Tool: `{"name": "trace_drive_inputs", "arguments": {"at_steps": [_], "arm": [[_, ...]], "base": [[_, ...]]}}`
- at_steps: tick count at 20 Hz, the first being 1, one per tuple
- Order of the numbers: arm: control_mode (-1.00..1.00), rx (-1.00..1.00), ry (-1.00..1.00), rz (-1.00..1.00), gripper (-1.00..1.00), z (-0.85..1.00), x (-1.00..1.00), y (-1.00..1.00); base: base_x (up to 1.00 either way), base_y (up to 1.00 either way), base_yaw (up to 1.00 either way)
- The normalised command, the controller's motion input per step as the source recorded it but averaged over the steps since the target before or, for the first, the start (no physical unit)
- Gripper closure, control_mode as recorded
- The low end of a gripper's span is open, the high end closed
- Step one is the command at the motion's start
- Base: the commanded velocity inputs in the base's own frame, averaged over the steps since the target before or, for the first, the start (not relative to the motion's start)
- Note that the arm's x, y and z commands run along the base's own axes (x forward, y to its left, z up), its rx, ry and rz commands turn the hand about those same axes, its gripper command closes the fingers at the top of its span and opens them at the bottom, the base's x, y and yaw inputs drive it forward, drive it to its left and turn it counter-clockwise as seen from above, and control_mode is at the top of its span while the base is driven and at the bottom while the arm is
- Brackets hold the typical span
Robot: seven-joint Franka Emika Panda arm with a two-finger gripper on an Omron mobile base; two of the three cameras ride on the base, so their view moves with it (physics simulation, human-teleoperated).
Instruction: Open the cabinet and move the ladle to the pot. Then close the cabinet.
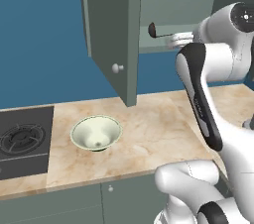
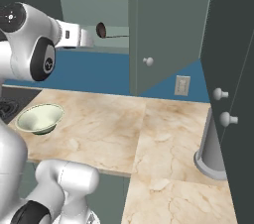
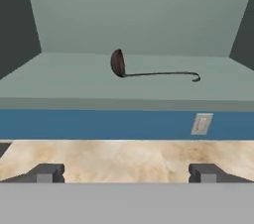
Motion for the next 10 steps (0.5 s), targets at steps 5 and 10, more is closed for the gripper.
{"name": "trace_drive_inputs", "arguments": {"at_steps": [5, 10], "arm": [[-1.0, 0.03, -0.11, -0.06, -1.0, 0.03, 0.22, 0.0], [-1.0, 0.06, -0.08, -0.07, -1.0, 0.0, 0.29, 0.0]], "base": [[0.0, 0.0, 0.0], [0.0, 0.0, 0.0]]}}
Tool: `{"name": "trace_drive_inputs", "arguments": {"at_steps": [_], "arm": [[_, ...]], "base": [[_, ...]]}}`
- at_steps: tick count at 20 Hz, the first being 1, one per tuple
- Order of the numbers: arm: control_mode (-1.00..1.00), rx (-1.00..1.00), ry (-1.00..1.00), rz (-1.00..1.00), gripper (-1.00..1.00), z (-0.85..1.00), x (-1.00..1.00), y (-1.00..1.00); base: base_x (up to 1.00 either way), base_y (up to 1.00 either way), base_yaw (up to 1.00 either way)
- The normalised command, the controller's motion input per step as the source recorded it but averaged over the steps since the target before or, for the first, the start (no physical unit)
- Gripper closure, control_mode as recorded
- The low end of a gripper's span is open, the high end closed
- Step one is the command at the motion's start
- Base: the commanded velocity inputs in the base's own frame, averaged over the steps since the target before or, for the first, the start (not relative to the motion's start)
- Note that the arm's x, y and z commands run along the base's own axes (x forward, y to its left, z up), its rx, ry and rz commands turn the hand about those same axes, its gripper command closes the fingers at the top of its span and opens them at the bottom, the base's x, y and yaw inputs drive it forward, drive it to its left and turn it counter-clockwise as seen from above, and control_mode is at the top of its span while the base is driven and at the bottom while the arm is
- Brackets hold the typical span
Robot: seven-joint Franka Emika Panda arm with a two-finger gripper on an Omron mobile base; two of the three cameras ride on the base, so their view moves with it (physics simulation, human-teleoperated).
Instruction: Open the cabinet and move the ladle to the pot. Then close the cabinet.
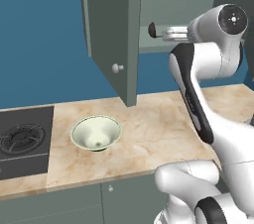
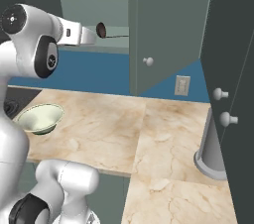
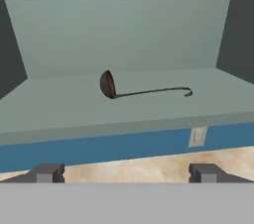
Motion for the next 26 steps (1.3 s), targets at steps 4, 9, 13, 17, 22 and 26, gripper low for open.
{"name": "trace_drive_inputs", "arguments": {"at_steps": [4, 9, 13, 17, 22, 26], "arm": [[-1.0, 0.07, 0.0, -0.06, -1.0, 0.0, 0.49, 0.02], [-1.0, 0.03, 0.08, -0.01, -1.0, 0.0, 0.6, 0.12], [-1.0, 0.0, 0.08, 0.0, -1.0, 0.0, 0.51, 0.07], [-1.0, 0.01, 0.0, 0.0, -1.0, 0.0, 0.43, 0.0], [-1.0, 0.0, 0.0, 0.0, -1.0, -0.09, 0.41, 0.0], [-1.0, 0.0, 0.0, 0.0, -1.0, -0.09, 0.36, 0.0]], "base": [[0.0, 0.0, 0.0], [0.0, 0.0, 0.0], [0.0, 0.0, 0.0], [0.0, 0.0, 0.0], [0.0, 0.0, 0.0], [0.0, 0.0, 0.0]]}}
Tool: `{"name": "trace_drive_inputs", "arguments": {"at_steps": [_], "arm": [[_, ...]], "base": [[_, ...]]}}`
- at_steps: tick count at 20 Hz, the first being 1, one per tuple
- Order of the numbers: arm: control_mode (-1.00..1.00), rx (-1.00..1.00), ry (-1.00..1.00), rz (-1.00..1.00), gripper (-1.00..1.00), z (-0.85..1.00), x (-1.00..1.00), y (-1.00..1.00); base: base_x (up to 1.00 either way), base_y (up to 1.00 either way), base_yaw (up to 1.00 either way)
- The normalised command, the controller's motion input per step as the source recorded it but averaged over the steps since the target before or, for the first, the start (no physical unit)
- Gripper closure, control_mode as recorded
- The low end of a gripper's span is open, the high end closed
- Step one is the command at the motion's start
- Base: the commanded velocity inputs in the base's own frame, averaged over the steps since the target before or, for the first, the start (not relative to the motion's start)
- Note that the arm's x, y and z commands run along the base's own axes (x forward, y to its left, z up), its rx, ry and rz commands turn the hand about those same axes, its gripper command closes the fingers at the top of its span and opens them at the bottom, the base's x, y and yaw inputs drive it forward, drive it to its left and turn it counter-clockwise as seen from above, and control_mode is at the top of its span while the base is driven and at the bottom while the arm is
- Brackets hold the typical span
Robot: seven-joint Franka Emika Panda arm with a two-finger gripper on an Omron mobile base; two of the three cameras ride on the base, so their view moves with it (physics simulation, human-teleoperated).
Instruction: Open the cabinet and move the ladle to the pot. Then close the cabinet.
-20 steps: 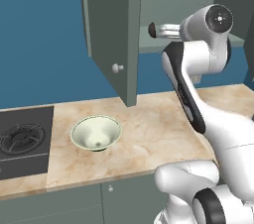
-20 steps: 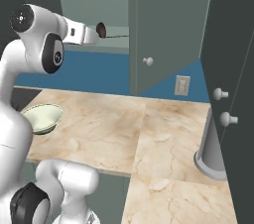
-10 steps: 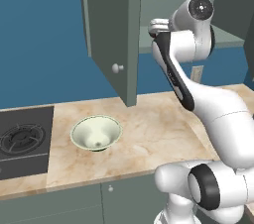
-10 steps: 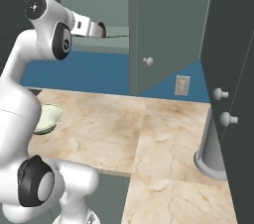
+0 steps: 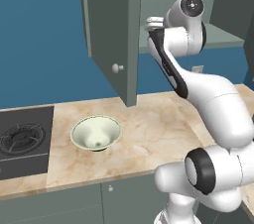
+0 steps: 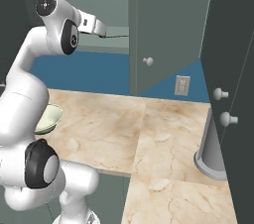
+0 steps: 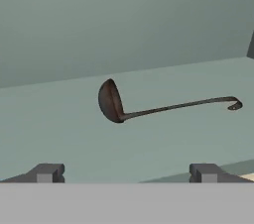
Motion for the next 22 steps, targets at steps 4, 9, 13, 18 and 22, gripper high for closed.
{"name": "trace_drive_inputs", "arguments": {"at_steps": [4, 9, 13, 18, 22], "arm": [[-1.0, 0.0, 0.0, 0.0, -1.0, -0.15, 0.37, 0.01], [-1.0, 0.0, 0.0, 0.0, -1.0, -0.2, 0.36, 0.04], [-1.0, 0.0, 0.0, 0.0, -1.0, -0.06, 0.37, 0.03], [-1.0, 0.0, 0.0, 0.0, -1.0, -0.05, 0.38, 0.05], [-1.0, 0.0, 0.0, 0.0, -1.0, -0.11, 0.33, 0.01]], "base": [[0.0, 0.0, 0.0], [0.0, 0.0, 0.0], [0.0, 0.0, 0.0], [0.0, 0.0, 0.0], [0.0, 0.0, 0.0]]}}
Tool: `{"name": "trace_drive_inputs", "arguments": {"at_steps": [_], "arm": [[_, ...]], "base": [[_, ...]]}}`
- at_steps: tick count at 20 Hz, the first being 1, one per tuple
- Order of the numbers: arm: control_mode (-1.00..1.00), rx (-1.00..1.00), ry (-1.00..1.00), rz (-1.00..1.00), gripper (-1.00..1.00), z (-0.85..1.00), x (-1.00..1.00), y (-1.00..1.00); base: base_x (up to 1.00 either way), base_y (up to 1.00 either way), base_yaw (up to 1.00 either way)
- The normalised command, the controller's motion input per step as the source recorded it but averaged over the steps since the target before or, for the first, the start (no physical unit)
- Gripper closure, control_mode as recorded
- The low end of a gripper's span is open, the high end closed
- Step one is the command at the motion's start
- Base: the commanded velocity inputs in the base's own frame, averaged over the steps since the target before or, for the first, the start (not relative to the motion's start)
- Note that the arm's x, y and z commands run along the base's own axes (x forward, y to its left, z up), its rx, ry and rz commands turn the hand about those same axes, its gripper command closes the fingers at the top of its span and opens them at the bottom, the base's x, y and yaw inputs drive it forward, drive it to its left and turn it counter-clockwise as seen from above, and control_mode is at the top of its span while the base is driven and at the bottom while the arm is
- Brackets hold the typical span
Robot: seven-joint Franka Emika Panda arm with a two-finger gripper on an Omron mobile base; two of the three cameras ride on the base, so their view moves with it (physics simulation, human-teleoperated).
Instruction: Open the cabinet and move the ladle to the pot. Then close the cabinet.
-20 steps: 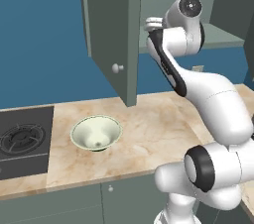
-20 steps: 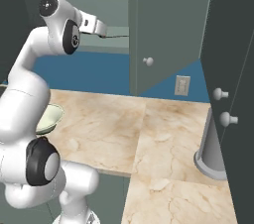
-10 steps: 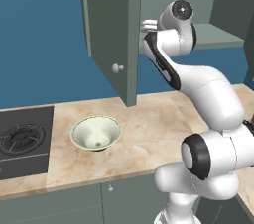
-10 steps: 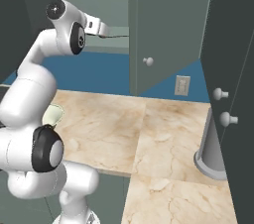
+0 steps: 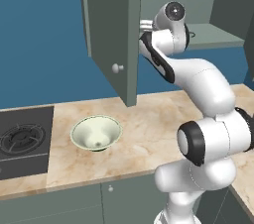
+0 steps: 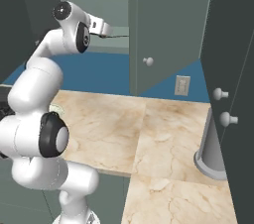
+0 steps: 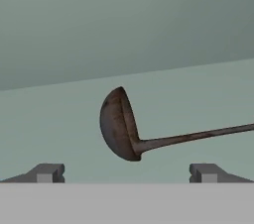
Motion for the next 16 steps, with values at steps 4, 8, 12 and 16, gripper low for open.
{"name": "trace_drive_inputs", "arguments": {"at_steps": [4, 8, 12, 16], "arm": [[-1.0, 0.0, 0.0, 0.0, -1.0, -0.14, 0.19, 0.0], [-1.0, 0.0, 0.0, 0.0, -1.0, -0.07, 0.17, 0.0], [-1.0, 0.0, 0.0, 0.0, -1.0, -0.01, 0.15, 0.0], [-1.0, 0.0, 0.0, 0.0, -1.0, -0.02, 0.18, 0.0]], "base": [[0.0, 0.0, 0.0], [0.0, 0.0, 0.0], [0.0, 0.0, 0.0], [0.0, 0.0, 0.0]]}}
